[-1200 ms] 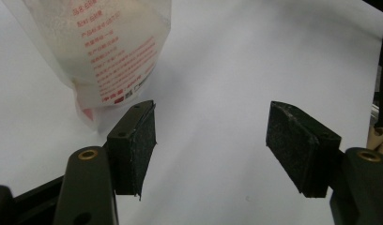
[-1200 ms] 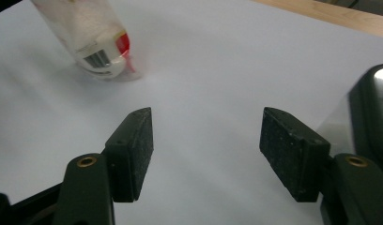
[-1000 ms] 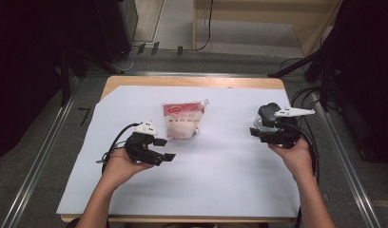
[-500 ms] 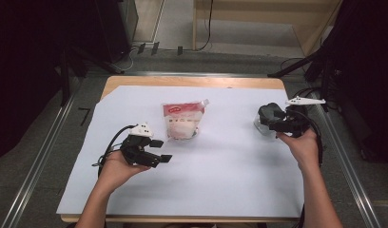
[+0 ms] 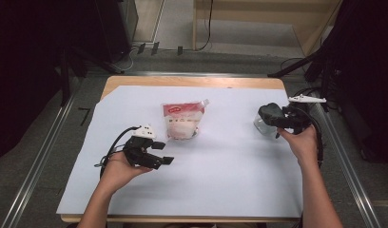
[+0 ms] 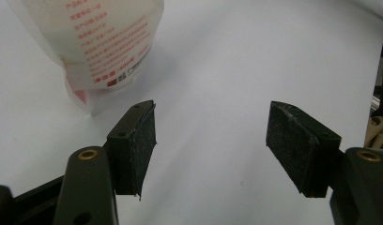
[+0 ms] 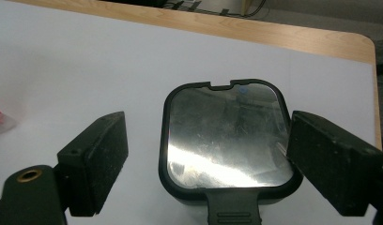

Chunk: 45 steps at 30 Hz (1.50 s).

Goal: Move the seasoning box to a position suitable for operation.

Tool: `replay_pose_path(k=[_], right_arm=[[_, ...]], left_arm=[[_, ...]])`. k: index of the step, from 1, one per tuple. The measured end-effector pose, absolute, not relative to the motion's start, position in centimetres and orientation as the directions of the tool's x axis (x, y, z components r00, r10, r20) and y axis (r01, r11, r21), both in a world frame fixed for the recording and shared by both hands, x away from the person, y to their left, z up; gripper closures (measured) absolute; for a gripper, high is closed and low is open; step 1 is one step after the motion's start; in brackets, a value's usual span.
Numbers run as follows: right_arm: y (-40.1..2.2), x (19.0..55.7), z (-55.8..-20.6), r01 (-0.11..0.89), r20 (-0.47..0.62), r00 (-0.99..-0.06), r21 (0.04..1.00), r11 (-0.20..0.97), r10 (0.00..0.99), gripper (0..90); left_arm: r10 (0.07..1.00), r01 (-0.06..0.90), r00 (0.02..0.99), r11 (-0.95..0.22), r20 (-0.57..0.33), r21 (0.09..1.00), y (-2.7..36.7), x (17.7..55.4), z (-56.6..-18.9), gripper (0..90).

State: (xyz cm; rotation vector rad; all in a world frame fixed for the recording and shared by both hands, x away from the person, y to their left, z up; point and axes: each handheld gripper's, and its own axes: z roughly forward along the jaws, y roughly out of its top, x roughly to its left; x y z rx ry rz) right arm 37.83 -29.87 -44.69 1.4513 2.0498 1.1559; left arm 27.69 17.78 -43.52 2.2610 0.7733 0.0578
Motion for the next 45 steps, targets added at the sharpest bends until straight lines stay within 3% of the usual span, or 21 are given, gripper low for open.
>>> replay_pose_path(k=[15, 28, 45], right_arm=[[-29.1, 39.2, -47.4, 0.656, 0.112, -0.343, 0.739, 0.153, 0.933, 10.6], [-28.8, 39.8, -49.4, 0.654, 0.109, -0.327, 0.743, 0.142, 0.939, 13.9], [-28.5, 38.8, -48.0, 0.65, 0.104, -0.361, 0.741, 0.169, 0.927, 16.3]], left_arm=[[0.55, 0.52, 0.814, -0.548, -0.186, 0.655, 17.7, 27.7, -43.8, 34.4], [0.549, 0.516, 0.817, -0.554, -0.179, 0.653, 17.5, 27.7, -43.9, 34.5], [0.539, 0.514, 0.821, -0.552, -0.189, 0.656, 17.2, 27.8, -43.8, 35.3]])
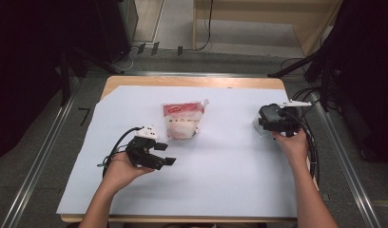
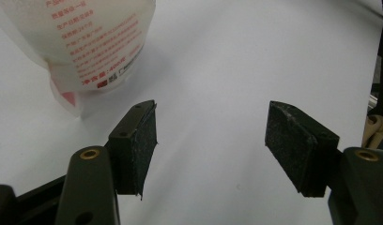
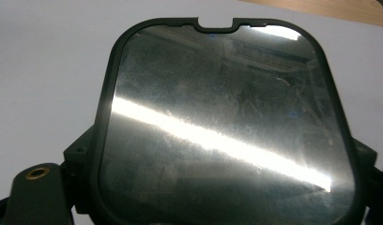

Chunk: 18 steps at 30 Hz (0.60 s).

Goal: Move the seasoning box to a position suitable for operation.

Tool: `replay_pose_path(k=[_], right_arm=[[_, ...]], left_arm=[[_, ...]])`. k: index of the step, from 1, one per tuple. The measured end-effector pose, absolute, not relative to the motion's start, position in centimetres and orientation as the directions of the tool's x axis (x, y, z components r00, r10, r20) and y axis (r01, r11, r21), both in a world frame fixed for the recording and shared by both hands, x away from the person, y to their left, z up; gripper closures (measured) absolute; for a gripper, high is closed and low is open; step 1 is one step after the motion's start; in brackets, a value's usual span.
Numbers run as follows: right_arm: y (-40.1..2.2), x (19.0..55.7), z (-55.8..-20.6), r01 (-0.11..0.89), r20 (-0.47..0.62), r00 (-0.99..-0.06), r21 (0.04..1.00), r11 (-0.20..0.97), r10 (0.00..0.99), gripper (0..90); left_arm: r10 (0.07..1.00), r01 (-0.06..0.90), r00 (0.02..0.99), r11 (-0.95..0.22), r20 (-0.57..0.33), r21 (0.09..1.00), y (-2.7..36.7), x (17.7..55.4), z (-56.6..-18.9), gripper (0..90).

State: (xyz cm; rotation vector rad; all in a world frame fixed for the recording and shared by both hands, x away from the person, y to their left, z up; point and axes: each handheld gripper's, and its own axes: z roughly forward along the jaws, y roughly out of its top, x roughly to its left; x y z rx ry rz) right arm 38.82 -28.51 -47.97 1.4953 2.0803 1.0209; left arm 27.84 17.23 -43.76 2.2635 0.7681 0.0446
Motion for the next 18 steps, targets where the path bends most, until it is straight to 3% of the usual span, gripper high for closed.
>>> replay_pose_path(k=[18], right_arm=[[-24.7, 35.4, -46.2, 0.625, 0.121, -0.497, 0.737, 0.257, 0.859, 16.3]], left_arm=[[0.518, 0.505, 0.833, -0.564, -0.197, 0.653, 16.3, 28.4, -43.7, 35.3]])
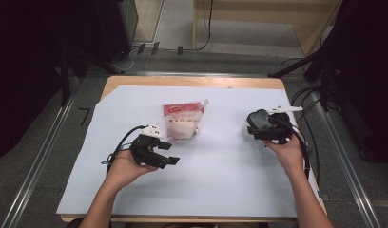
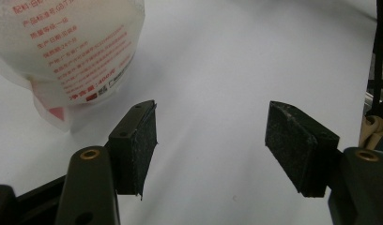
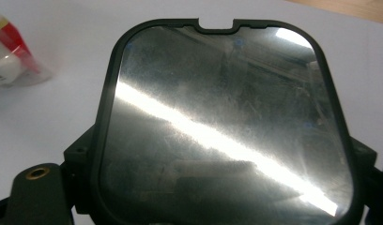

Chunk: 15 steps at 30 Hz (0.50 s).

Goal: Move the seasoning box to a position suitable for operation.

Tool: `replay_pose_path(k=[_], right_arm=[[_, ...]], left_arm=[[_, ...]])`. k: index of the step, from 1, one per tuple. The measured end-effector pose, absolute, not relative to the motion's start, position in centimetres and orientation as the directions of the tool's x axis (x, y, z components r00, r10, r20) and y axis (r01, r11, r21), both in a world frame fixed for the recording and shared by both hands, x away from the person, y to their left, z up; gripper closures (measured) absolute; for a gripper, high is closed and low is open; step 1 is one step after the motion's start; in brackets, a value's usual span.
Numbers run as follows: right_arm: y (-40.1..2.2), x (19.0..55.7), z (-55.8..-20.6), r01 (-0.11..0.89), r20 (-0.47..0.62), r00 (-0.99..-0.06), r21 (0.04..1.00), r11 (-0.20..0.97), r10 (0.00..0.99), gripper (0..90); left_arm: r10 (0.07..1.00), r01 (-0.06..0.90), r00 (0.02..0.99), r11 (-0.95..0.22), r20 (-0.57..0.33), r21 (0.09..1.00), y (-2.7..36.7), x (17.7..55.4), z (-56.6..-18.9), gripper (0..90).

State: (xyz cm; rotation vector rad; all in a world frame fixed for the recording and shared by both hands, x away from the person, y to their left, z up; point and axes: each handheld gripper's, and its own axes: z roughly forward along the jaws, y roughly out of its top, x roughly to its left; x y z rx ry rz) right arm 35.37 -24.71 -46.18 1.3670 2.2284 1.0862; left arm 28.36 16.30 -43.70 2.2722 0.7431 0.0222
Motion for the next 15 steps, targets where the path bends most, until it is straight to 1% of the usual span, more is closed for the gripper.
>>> replay_pose_path(k=[15], right_arm=[[-21.0, 33.2, -45.7, 0.592, 0.123, -0.596, 0.735, 0.331, 0.794, 16.3]], left_arm=[[0.5, 0.502, 0.84, -0.568, -0.21, 0.653, 16.0, 28.7, -43.9, 36.7]])
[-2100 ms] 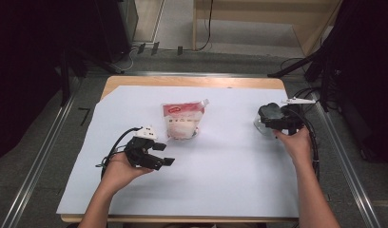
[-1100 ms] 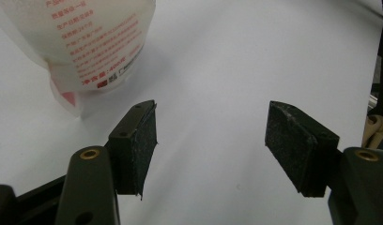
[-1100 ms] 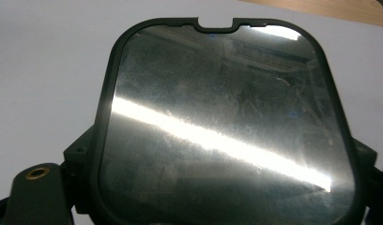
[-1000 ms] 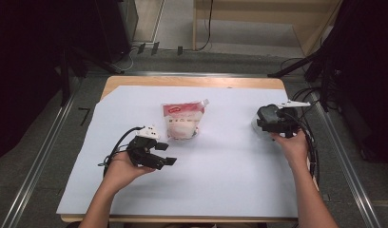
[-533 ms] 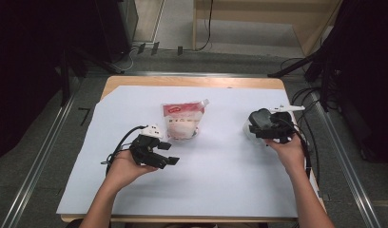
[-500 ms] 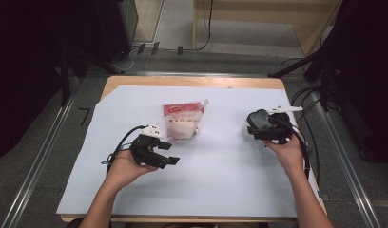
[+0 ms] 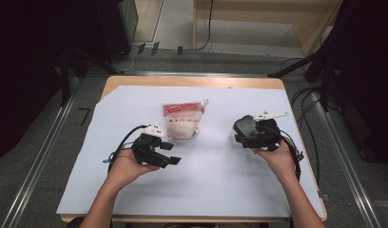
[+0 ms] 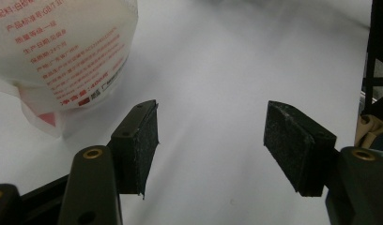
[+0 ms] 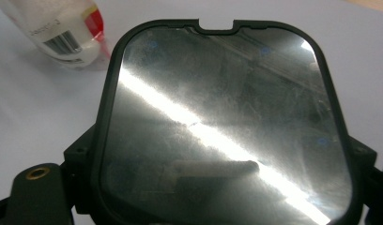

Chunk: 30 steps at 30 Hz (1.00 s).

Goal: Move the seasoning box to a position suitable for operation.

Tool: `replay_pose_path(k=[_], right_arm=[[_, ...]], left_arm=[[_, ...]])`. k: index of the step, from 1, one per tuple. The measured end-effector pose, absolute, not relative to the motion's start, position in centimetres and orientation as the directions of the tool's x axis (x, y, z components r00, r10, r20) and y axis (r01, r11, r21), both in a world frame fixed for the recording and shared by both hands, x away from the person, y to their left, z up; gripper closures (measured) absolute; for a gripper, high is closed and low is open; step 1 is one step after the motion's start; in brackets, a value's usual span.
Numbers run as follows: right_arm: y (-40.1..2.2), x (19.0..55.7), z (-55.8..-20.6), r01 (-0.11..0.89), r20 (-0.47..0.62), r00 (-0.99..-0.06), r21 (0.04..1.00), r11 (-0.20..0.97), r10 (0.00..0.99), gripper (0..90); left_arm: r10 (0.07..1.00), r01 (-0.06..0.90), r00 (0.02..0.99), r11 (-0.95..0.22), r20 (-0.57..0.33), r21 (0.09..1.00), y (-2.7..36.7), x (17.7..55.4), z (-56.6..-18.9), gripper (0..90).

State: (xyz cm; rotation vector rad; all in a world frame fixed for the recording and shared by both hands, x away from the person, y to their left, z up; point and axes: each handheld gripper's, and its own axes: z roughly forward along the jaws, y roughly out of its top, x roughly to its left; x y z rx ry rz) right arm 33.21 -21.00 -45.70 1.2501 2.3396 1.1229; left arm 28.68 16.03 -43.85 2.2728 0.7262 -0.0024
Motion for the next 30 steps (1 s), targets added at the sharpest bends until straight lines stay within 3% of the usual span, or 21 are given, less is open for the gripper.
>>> replay_pose_path(k=[7, 30], right_arm=[[-19.2, 32.6, -45.8, 0.575, 0.145, -0.654, 0.733, 0.363, 0.742, 16.3], [-12.1, 30.2, -46.8, 0.504, 0.157, -0.794, 0.71, 0.491, 0.588, 16.5]], left_arm=[[0.506, 0.528, 0.826, -0.54, -0.249, 0.655, 16.2, 28.8, -43.9, 37.7], [0.492, 0.488, 0.847, -0.568, -0.202, 0.663, 16.0, 28.6, -44.2, 40.4]])
